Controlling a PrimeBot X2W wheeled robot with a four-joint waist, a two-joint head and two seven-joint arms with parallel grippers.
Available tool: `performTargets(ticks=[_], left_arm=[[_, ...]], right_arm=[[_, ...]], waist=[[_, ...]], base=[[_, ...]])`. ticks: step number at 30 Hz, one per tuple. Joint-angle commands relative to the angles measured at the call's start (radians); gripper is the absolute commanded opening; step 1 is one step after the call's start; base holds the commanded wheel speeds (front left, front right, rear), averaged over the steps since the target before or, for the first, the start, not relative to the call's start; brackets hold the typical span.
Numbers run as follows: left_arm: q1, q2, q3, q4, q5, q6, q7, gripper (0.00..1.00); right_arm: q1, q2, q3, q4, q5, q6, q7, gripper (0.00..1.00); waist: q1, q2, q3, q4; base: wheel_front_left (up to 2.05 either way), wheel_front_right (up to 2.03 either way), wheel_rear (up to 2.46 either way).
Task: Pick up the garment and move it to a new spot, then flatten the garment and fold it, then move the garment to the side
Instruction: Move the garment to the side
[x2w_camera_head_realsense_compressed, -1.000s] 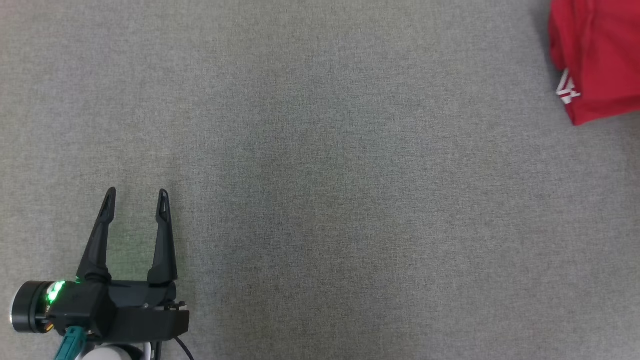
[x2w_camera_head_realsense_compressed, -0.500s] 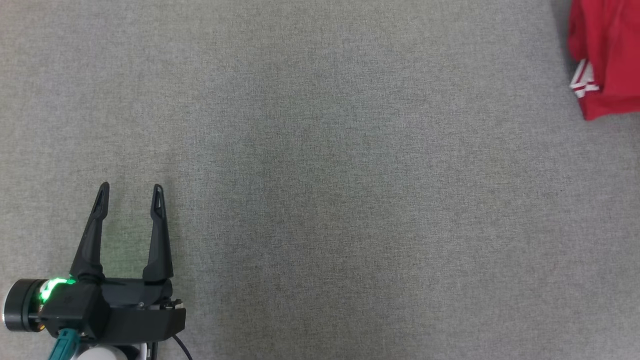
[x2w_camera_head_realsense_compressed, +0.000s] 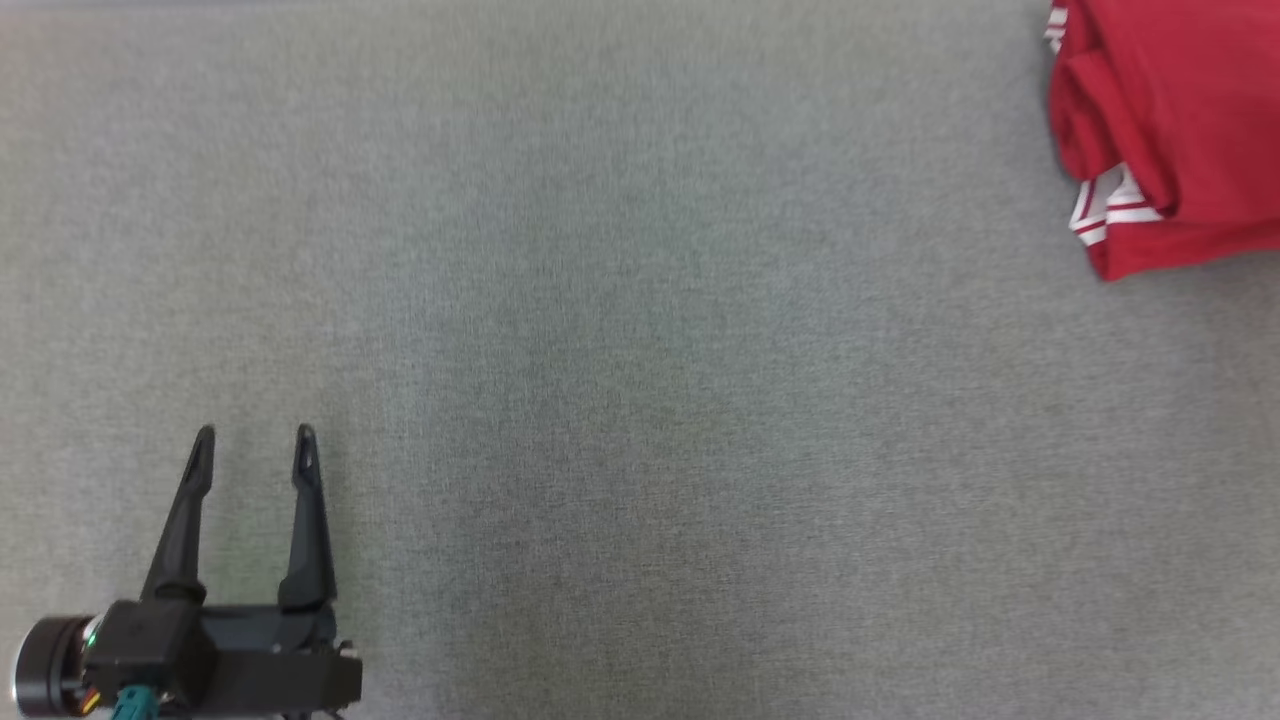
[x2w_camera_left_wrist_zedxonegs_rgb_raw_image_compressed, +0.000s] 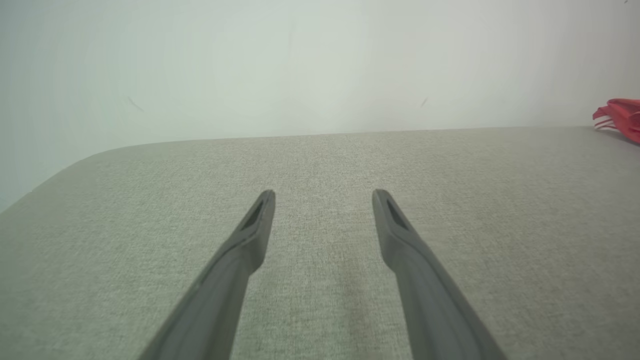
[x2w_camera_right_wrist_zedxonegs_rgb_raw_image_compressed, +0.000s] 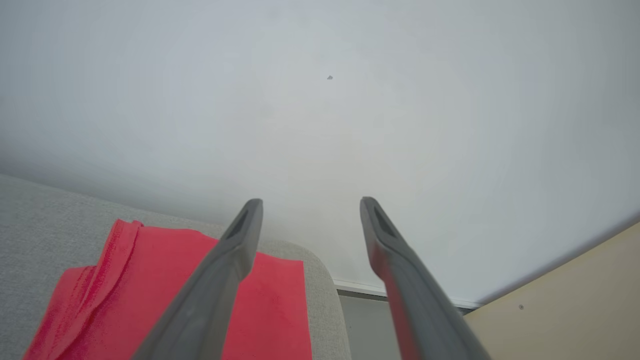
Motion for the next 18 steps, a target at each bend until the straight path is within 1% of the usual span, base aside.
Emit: performTargets(ticks=[1,5,6,8,11,14,18], left_arm=[[0.021,-0.005,0.011,0.006,-0.009,0.005,-0.002,1.0],[0.065,-0.007,0.031,0.024,-0.02,0.013,-0.002,1.0],[0.077,-0.008,0.034,0.029,-0.022,0.014,-0.002,1.0],[0.097,-0.01,0.037,0.035,-0.024,0.016,-0.002,1.0],[0.124,-0.011,0.032,0.049,-0.028,0.02,-0.002,1.0],[0.149,-0.011,0.031,0.059,-0.028,0.023,-0.002,1.0],[0.176,-0.012,0.028,0.068,-0.03,0.03,-0.002,1.0]], right_arm=[[0.029,0.021,-0.022,-0.007,0.022,0.001,-0.032,1.0],[0.093,0.091,-0.094,-0.026,0.055,0.001,-0.074,1.0],[0.108,0.106,-0.122,-0.05,0.054,0.001,-0.076,1.0],[0.157,0.129,-0.191,-0.117,0.025,0.001,-0.077,1.0],[0.284,0.169,-0.32,-0.226,-0.038,0.001,-0.075,1.0],[0.413,0.237,-0.457,-0.346,-0.114,0.001,-0.075,1.0],[0.603,0.331,-0.603,-0.479,-0.21,0.001,-0.075,1.0]], waist=[[0.0001,0.0,-0.055,-0.009],[0.0001,0.0,-0.116,-0.024],[0.0001,0.0,-0.131,-0.028],[0.0001,0.0,-0.156,-0.031],[0.0001,0.0,-0.193,-0.028],[0.0001,0.0,-0.227,-0.03],[0.0001,0.0,-0.267,-0.032]], base=[[0.0,0.0,0.0],[0.0,0.0,0.0],[0.0,0.0,0.0],[0.0,0.0,0.0],[0.0,0.0,0.0],[0.0,0.0,0.0],[0.0,0.0,0.0]])
